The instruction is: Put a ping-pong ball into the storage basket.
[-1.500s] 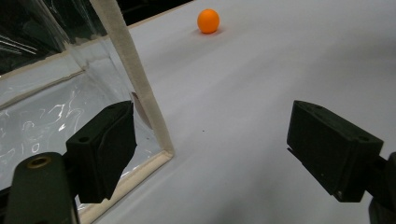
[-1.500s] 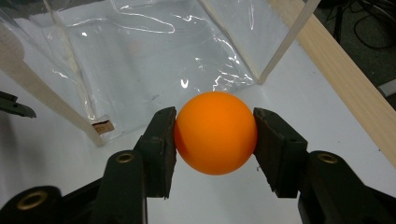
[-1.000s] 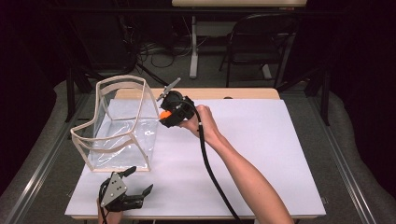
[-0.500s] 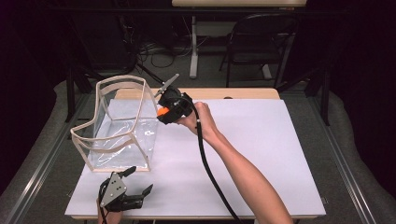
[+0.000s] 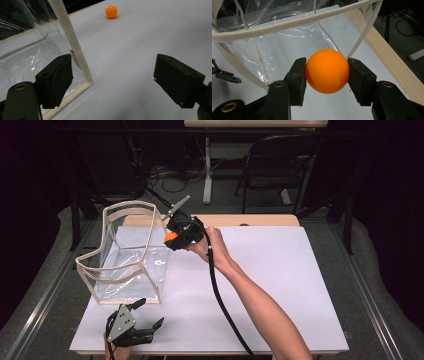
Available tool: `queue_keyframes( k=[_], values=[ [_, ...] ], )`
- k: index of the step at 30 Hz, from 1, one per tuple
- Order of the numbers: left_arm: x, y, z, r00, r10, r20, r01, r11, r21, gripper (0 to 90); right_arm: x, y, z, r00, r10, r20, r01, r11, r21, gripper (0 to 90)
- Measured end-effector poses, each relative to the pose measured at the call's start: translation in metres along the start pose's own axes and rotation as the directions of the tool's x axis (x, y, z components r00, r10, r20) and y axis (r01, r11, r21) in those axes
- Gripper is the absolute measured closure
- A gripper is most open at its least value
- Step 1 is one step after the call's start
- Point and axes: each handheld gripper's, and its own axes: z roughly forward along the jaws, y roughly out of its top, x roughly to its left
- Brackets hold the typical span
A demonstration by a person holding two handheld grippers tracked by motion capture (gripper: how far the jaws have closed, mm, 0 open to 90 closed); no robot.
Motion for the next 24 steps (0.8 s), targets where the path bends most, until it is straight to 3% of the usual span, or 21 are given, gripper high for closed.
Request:
queue_keyframes(
  k=[24],
  values=[
    [0.001,0.0,-0.001,1.0,0.002,0.001,-0.002,1.0,-0.002,15.7,0.005,0.015,-0.006,1.0,0.001,0.007,-0.001,0.999,-0.052,51.1]
  ],
)
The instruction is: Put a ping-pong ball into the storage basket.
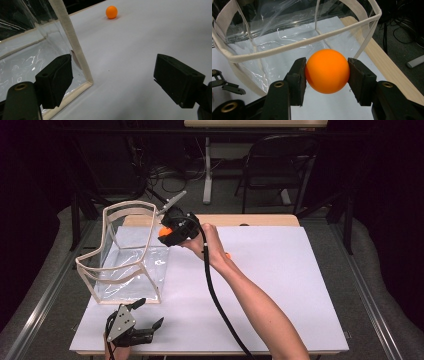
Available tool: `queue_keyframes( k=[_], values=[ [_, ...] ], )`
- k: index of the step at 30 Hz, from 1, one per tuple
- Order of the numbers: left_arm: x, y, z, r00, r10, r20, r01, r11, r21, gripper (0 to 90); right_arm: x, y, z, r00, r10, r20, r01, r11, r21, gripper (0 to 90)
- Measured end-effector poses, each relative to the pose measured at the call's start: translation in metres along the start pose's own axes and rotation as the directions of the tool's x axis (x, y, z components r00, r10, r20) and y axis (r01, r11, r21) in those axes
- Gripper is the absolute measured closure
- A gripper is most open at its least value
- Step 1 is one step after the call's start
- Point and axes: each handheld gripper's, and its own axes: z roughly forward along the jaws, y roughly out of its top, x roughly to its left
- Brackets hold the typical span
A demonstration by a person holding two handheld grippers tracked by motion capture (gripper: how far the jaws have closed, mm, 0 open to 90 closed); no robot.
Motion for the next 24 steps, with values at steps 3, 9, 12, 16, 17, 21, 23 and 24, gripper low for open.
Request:
queue_keyframes(
  k=[3,9,12,16,17,21,23,24],
  values=[
    [0.0,0.0,0.0,1.0,-0.001,-0.001,0.001,1.0,-0.001,15.7,0.0,0.001,0.0,1.0,0.0,0.002,0.0,1.0,-0.007,51.1],
    [0.0,0.0,0.0,1.0,-0.006,-0.001,0.006,1.0,-0.004,15.7,0.0,0.004,0.0,1.0,0.005,0.001,-0.005,1.0,-0.02,51.1],
    [0.0,0.0,0.0,1.0,-0.004,0.0,0.004,1.0,-0.004,15.7,0.001,0.006,0.0,1.0,0.006,0.002,-0.006,1.0,-0.03,51.1],
    [0.0,0.0,0.0,1.0,-0.005,-0.001,0.005,1.0,-0.004,15.7,0.002,0.009,0.0,1.0,0.007,-0.001,-0.007,0.999,-0.041,51.1],
    [0.0,0.0,0.0,1.0,-0.005,-0.001,0.005,1.0,-0.005,15.7,0.002,0.01,0.0,1.0,0.008,0.0,-0.008,0.999,-0.042,51.1],
    [0.0,0.0,-0.001,1.0,-0.005,-0.001,0.005,1.0,-0.006,15.7,0.004,0.013,-0.001,1.0,0.007,-0.001,-0.007,0.999,-0.053,51.1],
    [0.0,0.0,-0.001,1.0,-0.008,-0.002,0.008,0.9999,-0.007,15.7,0.005,0.014,-0.001,1.0,0.005,0.0,-0.005,0.998,-0.059,51.1],
    [0.0,0.0,-0.001,1.0,-0.009,-0.002,0.009,0.9999,-0.007,15.7,0.005,0.015,-0.001,1.0,0.003,0.002,-0.003,0.998,-0.06,51.1]
  ],
)
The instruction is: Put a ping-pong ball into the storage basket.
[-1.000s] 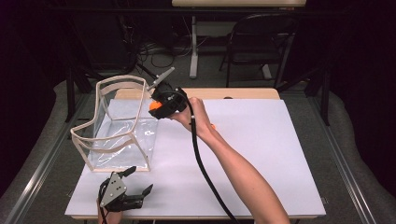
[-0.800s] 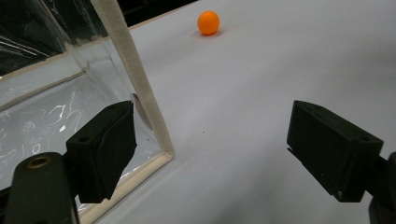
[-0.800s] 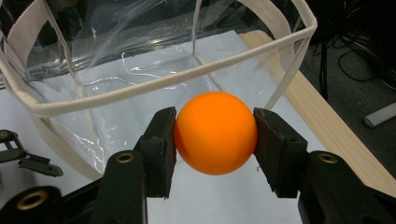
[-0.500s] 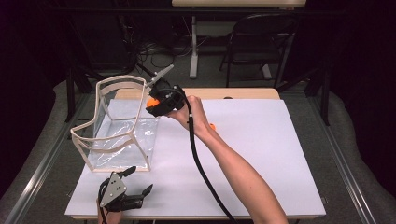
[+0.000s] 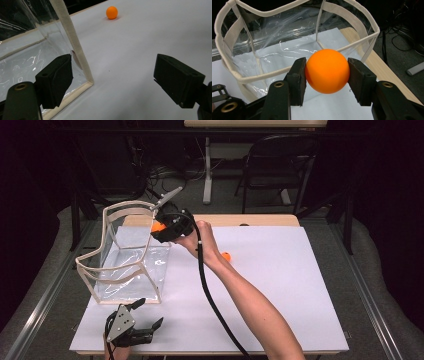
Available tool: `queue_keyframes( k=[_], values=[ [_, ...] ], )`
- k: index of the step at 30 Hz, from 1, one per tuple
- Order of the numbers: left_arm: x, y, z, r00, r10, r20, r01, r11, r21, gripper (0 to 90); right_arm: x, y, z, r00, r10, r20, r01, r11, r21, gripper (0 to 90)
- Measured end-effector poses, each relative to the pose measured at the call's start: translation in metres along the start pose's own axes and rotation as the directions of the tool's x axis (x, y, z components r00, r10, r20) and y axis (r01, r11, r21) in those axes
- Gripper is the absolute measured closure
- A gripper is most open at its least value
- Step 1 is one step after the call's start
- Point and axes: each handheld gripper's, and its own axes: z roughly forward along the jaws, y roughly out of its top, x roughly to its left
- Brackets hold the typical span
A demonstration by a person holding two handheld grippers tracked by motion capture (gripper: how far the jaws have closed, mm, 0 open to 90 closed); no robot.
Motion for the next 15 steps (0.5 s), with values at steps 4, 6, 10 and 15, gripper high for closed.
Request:
queue_keyframes(
  k=[4,6,10,15],
  values=[
    [-0.0001,0.0,-0.0002,1.0,-0.002,-0.001,0.002,1.0,0.0,15.7,0.0012,0.0031,-0.0001,1.0,0.003,0.0,-0.003,1.0,-0.014,51.1],
    [0.0,-0.0001,-0.0003,1.0,-0.002,-0.002,0.002,1.0,0.001,15.7,0.0017,0.0043,0.0001,1.0,0.004,0.001,-0.004,1.0,-0.019,51.1],
    [-0.0002,0.0,-0.0001,1.0,-0.001,-0.001,0.001,1.0,0.0,15.7,0.0027,0.006,0.0007,1.0,0.001,0.002,-0.001,1.0,-0.024,51.1],
    [-0.0001,-0.0001,-0.0002,1.0,-0.001,-0.001,0.001,1.0,0.0,15.7,0.0038,0.0085,0.0014,1.0,0.002,0.003,-0.002,0.999,-0.038,51.1]
  ],
)
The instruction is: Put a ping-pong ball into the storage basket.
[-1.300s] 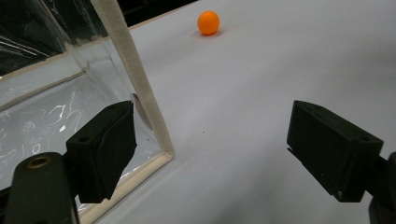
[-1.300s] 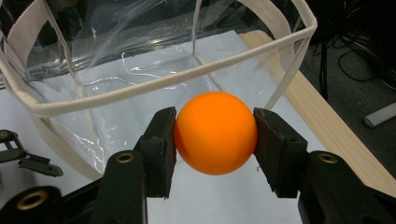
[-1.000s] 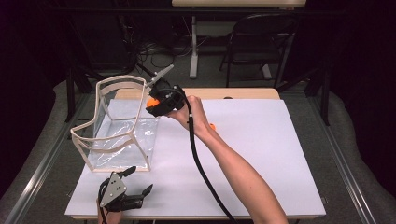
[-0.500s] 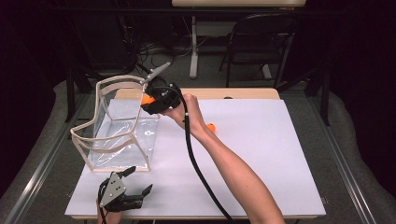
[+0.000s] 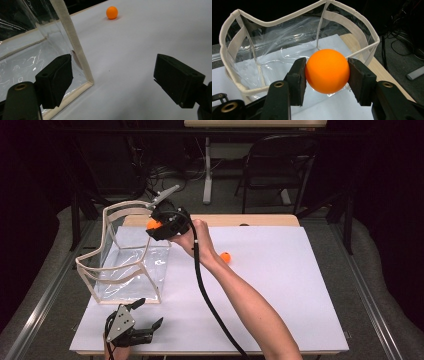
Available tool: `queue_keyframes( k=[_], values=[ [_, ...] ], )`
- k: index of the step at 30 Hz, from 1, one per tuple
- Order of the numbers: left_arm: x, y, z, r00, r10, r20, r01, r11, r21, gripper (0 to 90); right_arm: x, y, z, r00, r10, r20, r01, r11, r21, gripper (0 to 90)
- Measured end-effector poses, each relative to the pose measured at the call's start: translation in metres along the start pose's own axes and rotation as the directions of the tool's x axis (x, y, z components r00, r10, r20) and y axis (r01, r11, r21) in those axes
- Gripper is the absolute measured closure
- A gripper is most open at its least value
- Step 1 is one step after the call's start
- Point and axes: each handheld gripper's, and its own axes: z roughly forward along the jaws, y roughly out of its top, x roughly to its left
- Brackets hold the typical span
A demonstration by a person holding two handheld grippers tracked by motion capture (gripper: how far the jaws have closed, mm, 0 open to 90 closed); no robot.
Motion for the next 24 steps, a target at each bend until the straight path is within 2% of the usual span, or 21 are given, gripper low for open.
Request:
queue_keyframes(
  k=[24],
  values=[
    [0.001,0.0,-0.001,1.0,0.002,0.001,-0.002,1.0,-0.003,15.7,0.015,0.012,0.015,0.9998,-0.009,-0.016,0.008,0.999,-0.038,51.1]
  ],
)
